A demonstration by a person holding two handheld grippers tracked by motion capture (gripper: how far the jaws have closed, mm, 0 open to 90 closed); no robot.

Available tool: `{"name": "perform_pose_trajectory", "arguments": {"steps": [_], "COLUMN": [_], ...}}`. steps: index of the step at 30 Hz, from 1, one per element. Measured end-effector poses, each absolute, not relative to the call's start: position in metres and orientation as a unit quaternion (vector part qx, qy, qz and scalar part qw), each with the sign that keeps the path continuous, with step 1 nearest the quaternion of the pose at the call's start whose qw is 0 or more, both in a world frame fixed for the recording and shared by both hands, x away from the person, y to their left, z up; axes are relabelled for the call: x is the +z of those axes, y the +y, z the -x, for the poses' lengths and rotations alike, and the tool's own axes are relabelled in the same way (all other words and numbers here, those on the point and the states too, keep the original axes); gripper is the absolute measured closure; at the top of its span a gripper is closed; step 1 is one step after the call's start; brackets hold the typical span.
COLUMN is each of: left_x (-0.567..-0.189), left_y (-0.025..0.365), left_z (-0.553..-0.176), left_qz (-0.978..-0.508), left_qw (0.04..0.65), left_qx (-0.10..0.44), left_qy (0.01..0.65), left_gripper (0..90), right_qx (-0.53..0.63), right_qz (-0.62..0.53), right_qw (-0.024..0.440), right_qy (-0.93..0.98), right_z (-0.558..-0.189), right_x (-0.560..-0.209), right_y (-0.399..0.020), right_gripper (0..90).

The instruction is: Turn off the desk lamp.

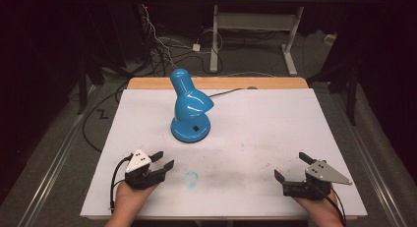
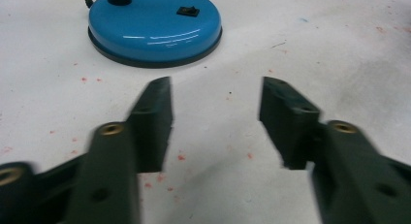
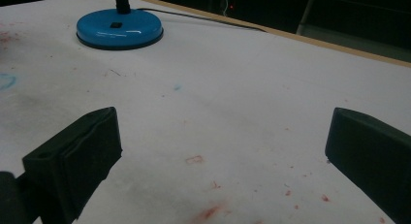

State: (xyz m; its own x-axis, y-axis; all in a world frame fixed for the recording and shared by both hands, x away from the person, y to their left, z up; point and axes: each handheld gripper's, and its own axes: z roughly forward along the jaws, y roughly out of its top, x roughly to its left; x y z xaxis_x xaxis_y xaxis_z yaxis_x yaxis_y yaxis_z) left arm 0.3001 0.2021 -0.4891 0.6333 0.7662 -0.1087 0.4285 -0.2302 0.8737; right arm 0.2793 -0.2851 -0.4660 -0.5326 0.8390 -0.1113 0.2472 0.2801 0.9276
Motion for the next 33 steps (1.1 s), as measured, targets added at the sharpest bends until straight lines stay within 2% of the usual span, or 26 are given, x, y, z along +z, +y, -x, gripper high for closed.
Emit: {"name": "perform_pose_trajectory", "arguments": {"steps": [6,10,14,33], "left_x": [-0.488,-0.485,-0.478,-0.474], "left_y": [0.201,0.201,0.202,0.201], "left_z": [-0.301,-0.300,-0.296,-0.293], "left_qz": [-0.768,-0.766,-0.755,-0.761], "left_qw": [0.477,0.484,0.496,0.501], "left_qx": [0.170,0.176,0.193,0.181], "left_qy": [0.393,0.384,0.383,0.370], "left_gripper": [12.1,0.9,0.0,0.0], "right_qx": [0.474,0.475,0.476,0.475], "right_qz": [-0.369,-0.368,-0.369,-0.371], "right_qw": [0.312,0.311,0.310,0.305], "right_qy": [0.736,0.736,0.736,0.738], "right_z": [-0.280,-0.280,-0.279,-0.280], "right_x": [-0.466,-0.466,-0.466,-0.469], "right_y": [-0.286,-0.285,-0.285,-0.283], "right_gripper": [0.2,0.3,0.2,0.2]}}
